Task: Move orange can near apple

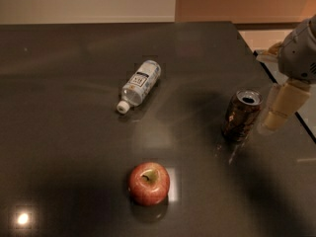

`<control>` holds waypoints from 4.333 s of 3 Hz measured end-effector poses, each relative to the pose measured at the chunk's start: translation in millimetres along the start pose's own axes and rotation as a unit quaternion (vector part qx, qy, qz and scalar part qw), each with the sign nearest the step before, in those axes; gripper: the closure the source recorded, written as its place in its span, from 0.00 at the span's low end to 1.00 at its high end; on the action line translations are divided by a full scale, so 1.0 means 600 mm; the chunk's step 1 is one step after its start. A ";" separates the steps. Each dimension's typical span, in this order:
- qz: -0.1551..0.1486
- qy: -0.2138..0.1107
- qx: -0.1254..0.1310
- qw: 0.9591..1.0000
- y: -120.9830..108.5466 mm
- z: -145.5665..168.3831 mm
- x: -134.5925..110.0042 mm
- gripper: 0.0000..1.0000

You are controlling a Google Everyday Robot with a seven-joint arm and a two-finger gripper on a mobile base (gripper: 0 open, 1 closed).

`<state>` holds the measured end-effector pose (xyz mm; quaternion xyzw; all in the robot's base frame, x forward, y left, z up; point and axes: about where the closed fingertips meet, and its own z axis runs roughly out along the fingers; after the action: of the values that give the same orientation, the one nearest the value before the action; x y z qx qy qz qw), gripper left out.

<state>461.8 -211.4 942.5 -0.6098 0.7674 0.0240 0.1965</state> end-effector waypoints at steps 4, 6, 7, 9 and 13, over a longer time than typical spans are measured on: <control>0.004 -0.020 -0.035 0.999 0.007 0.073 0.006 0.39; -0.028 -0.034 -0.054 0.998 0.023 0.059 -0.032 0.87; -0.085 -0.035 -0.085 0.992 0.055 0.063 -0.076 1.00; -0.203 -0.024 -0.128 0.971 0.128 0.081 -0.137 1.00; -0.292 -0.048 -0.118 0.948 0.190 0.076 -0.182 0.59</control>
Offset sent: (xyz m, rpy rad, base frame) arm 0.0143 0.0043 -0.0452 0.0456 0.0424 0.0080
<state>386.1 -68.8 913.4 -0.8244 0.5367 0.0848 0.1584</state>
